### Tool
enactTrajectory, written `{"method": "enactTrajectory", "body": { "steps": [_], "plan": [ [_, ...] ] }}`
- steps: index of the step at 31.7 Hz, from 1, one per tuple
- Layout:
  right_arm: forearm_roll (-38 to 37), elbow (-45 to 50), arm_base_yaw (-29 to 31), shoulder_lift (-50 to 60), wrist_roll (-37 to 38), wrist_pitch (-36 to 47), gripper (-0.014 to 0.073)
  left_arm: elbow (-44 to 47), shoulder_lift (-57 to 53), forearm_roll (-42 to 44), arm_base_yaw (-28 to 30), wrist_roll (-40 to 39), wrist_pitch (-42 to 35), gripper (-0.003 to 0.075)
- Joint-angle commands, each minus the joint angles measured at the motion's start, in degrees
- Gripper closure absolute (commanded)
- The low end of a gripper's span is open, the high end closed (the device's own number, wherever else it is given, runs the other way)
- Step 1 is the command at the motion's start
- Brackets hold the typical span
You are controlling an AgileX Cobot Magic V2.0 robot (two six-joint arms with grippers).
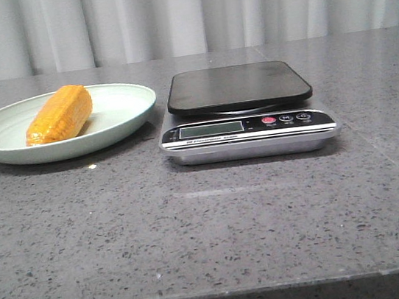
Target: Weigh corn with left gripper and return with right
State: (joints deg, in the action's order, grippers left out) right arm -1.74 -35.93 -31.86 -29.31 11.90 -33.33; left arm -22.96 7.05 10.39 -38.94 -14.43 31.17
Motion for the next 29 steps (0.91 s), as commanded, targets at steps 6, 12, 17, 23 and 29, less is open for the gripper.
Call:
{"method": "enactTrajectory", "body": {
  "steps": [6,12,17,23,29],
  "plan": [
    [-0.9,12.5,0.4,18.8,-0.4,16.7,0.0451,-1.4,0.6,-0.1,0.0,-0.2,-4.4,0.0586],
    [-1.6,14.8,0.4,20.8,-0.4,21.6,0.0451,-1.4,0.6,-0.1,0.0,-0.2,-4.4,0.0586],
    [-2.0,14.9,0.4,20.7,-0.4,22.7,0.0451,-1.4,0.6,-0.1,0.0,-0.2,-4.4,0.0586],
    [-2.0,14.9,0.4,20.7,-0.4,22.8,0.0451,-1.4,0.6,-0.1,0.0,-0.2,-4.4,0.0586],
    [-2.0,14.9,0.4,20.7,-0.4,22.8,0.0451,-1.4,0.6,-0.1,0.0,-0.2,-4.4,0.0586]
  ]
}}
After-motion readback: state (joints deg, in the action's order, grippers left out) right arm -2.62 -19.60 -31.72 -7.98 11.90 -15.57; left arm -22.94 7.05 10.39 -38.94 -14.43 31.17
